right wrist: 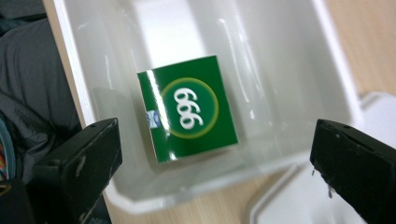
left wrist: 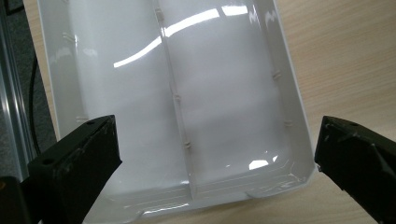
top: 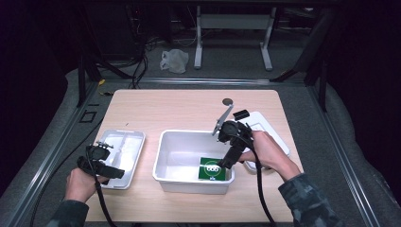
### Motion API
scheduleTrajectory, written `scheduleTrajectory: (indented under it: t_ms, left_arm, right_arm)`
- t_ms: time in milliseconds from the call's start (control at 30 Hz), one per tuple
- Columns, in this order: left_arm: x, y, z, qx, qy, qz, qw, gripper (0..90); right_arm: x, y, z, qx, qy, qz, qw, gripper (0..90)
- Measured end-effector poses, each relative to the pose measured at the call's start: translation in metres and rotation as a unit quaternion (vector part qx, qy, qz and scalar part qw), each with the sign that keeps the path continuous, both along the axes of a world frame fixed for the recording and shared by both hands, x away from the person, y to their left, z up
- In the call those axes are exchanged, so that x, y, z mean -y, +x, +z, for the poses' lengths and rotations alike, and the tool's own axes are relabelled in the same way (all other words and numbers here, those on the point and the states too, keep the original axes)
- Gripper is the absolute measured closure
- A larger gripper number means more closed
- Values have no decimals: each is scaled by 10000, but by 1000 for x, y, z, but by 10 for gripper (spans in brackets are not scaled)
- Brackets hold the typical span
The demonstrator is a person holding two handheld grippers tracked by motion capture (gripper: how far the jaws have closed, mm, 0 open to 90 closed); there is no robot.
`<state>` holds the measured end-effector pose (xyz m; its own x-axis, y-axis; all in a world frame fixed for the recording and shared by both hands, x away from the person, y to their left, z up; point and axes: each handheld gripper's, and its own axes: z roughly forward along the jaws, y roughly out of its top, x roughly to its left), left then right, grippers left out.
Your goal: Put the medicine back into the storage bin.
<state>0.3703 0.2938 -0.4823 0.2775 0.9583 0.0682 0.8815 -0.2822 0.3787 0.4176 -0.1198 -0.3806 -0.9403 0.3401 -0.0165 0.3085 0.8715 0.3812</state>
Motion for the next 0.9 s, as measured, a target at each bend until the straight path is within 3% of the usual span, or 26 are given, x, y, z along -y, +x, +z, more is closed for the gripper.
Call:
scheduleTrajectory:
  t_ms: [67, 133, 200, 233, 300, 333, 367, 400, 433, 467, 500, 567, 600, 633, 667, 733, 767, 800, 900]
  left_arm:
    - [0, 0, 0, 6, 0, 6, 10000, 0]
    - [-1, 0, 1, 5, 2, 8, 10000, 0]
    - [-2, 0, 1, 27, -11, 30, 10000, 0]
    - [-2, 0, 1, 27, -11, 30, 10000, 0]
    - [-2, 1, 1, 29, -8, 25, 10000, 0]
    - [-3, 1, 1, 28, -5, 24, 10000, 0]
    - [-3, 1, 1, 25, -4, 24, 10000, 0]
    - [-3, 2, 1, 37, 3, 46, 10000, 0]
    - [-3, 2, 1, 37, 3, 46, 10000, 0]
    - [-3, 2, 1, 73, 16, 59, 10000, 0]
    - [-3, 2, 1, 73, 16, 59, 10000, 0]
    - [-4, 2, 3, 113, 28, 68, 9999, 0]
    - [-4, 4, 2, 136, 35, 90, 9999, 0]
    - [-4, 4, 2, 136, 35, 90, 9999, 0]
    - [-5, 7, 2, 142, 62, 80, 9998, 0]
    - [-6, 11, 1, 151, 58, 129, 9998, 1]
    - [-6, 11, 1, 151, 58, 129, 9998, 1]
    - [-7, 16, -2, 136, 87, 128, 9998, 3]
    - [-10, 25, -6, 85, 101, 147, 9998, 16]
  right_arm:
    - [12, -4, 7, 135, 98, -283, 9995, 19]
    - [18, -6, 9, 152, 168, -358, 9991, 21]
    - [38, -13, 13, 242, 277, -778, 9963, 20]
    - [38, -13, 13, 242, 277, -778, 9963, 20]
    - [54, -18, 12, 333, 318, -1123, 9926, 19]
    - [67, -22, 11, 373, 405, -1403, 9886, 21]
    - [67, -22, 11, 373, 405, -1403, 9886, 21]
    - [85, -29, 9, 429, 659, -1816, 9802, 25]
    - [85, -29, 9, 429, 659, -1816, 9802, 25]
    - [101, -34, 4, 470, 832, -2164, 9716, 27]
    - [101, -34, 4, 470, 832, -2164, 9716, 27]
    - [118, -39, -6, 430, 976, -2515, 9620, 28]
    - [131, -44, -19, 388, 907, -2793, 9551, 26]
    - [131, -44, -19, 388, 907, -2793, 9551, 26]
    - [144, -47, -29, 332, 841, -3038, 9484, 29]
    - [154, -51, -38, 310, 913, -3274, 9399, 37]
    - [154, -51, -38, 310, 913, -3274, 9399, 37]
    - [160, -55, -45, 229, 940, -3399, 9355, 41]
    - [165, -58, -53, 172, 835, -3508, 9326, 44]
